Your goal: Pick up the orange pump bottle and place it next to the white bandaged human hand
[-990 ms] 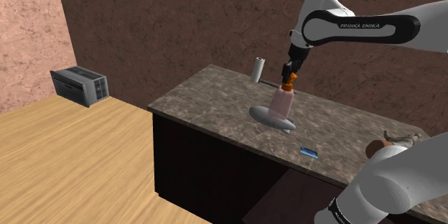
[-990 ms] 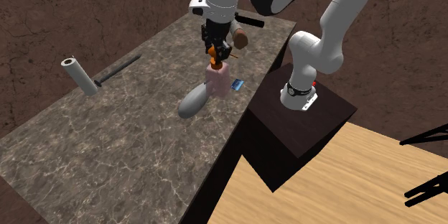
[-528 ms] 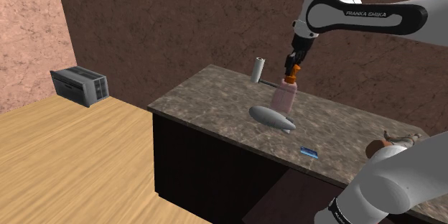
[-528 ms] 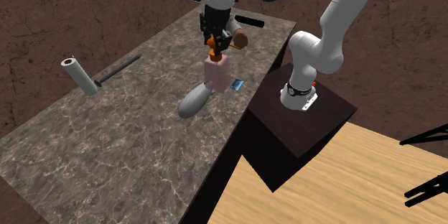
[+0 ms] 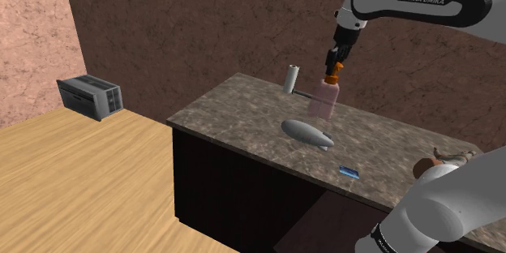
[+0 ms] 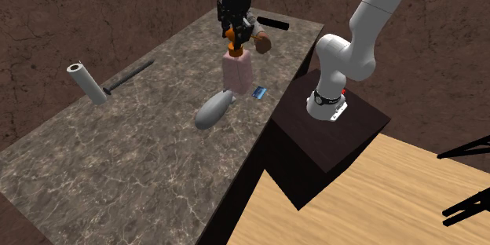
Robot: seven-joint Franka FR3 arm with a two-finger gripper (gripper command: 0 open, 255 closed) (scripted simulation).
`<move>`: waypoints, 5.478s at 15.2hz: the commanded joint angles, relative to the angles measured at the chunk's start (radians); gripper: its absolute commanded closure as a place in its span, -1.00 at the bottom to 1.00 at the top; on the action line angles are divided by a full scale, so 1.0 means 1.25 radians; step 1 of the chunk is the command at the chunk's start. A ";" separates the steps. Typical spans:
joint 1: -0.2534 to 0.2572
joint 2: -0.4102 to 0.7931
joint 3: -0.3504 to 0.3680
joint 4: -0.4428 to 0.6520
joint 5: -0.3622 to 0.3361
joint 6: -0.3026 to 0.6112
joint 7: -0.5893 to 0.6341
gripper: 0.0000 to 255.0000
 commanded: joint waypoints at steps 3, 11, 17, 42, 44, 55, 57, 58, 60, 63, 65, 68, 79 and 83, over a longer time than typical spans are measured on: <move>0.001 0.010 0.002 0.054 0.002 -0.044 -0.007 1.00; -0.003 0.008 -0.001 0.124 0.001 -0.113 -0.028 1.00; -0.026 -0.142 -0.039 0.004 -0.027 -0.130 -0.088 1.00; -0.152 -0.578 -0.264 -0.121 -0.267 -0.333 -0.454 1.00; -0.159 -0.596 -0.287 -0.107 -0.293 -0.349 -0.491 1.00; -0.173 -0.643 -0.415 0.026 -0.444 -0.418 -0.710 1.00; -0.170 -0.644 -0.436 0.056 -0.468 -0.425 -0.747 1.00; -0.173 -0.653 -0.439 0.042 -0.471 -0.420 -0.744 1.00; -0.180 -0.670 -0.444 0.013 -0.477 -0.409 -0.739 1.00; -0.189 -0.696 -0.453 -0.028 -0.488 -0.393 -0.733 1.00; -0.195 -0.713 -0.459 -0.055 -0.495 -0.383 -0.729 1.00; -0.205 -0.738 -0.470 -0.093 -0.507 -0.367 -0.724 1.00; -0.241 -0.822 -0.520 -0.224 -0.558 -0.315 -0.710 1.00; -0.255 -0.851 -0.542 -0.268 -0.580 -0.297 -0.706 1.00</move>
